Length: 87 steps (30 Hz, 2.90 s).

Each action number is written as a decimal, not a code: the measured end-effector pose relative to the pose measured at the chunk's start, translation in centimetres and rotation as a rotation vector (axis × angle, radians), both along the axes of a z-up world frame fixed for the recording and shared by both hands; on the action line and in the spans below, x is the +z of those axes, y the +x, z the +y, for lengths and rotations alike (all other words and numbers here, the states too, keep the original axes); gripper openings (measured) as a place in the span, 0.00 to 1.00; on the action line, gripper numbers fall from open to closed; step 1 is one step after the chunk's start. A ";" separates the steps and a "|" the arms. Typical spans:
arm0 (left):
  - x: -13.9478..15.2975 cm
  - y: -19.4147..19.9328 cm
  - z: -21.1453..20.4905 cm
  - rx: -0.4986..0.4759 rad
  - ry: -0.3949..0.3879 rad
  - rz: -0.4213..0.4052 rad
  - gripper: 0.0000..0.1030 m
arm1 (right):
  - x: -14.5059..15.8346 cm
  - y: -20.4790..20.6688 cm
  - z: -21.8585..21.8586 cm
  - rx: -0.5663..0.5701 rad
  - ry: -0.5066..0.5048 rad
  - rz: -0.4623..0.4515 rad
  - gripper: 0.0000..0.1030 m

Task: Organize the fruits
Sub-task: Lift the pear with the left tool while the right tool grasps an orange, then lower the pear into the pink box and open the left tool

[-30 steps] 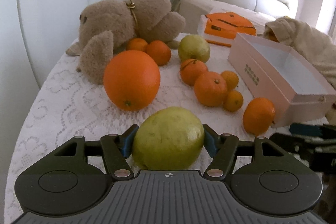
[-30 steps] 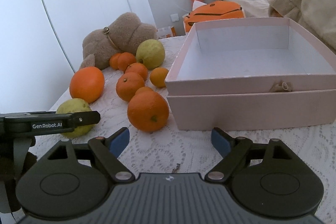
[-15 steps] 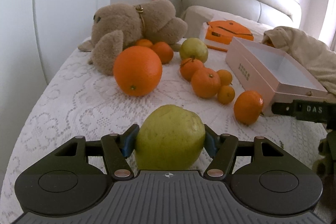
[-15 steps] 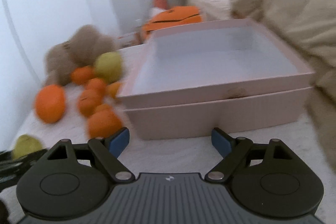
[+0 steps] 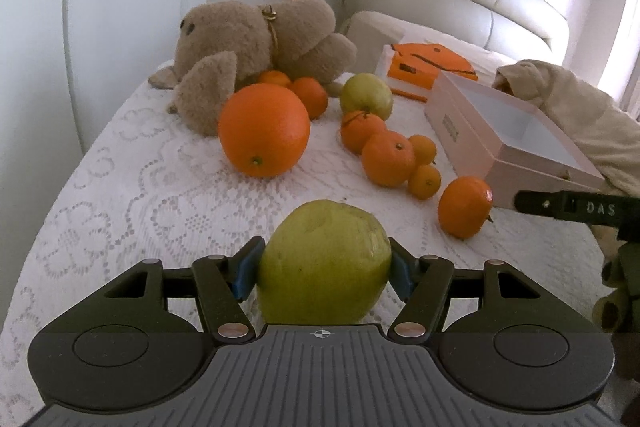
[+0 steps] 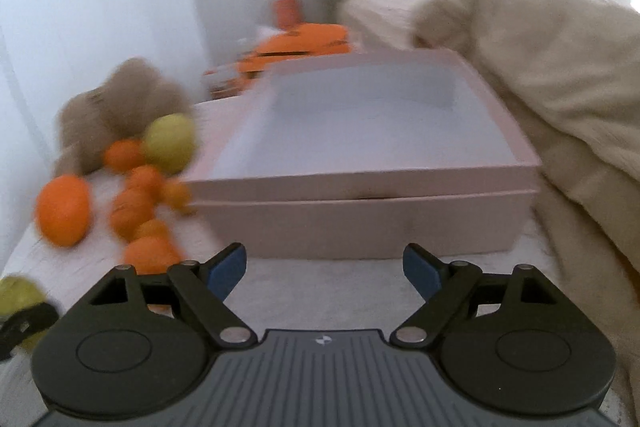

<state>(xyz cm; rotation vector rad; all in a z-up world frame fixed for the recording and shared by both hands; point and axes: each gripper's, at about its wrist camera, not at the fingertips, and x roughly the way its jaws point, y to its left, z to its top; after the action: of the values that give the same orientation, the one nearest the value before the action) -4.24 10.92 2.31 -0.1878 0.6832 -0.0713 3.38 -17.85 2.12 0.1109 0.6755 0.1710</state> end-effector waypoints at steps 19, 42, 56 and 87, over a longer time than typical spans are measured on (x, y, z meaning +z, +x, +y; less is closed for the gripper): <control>0.6 -1.5 -0.1 -0.047 -0.023 0.000 0.69 | -0.3 -0.6 6.4 0.274 -0.020 0.035 0.48; 1.9 -4.0 -3.4 -0.218 0.192 -0.031 0.68 | -1.6 -4.1 0.9 0.175 -0.005 0.008 0.78; 0.3 1.0 -2.6 -0.251 0.129 0.064 0.72 | -1.8 -3.8 1.4 0.247 -0.002 0.032 0.98; 6.5 2.8 -3.0 -0.209 -0.039 -0.102 0.70 | 4.4 -0.7 3.0 0.236 -0.067 -0.087 0.46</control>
<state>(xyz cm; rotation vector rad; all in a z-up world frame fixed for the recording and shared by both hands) -1.46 7.88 8.85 -0.1485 0.5984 -0.2922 2.64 -14.83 6.55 -0.0407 0.6053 0.3771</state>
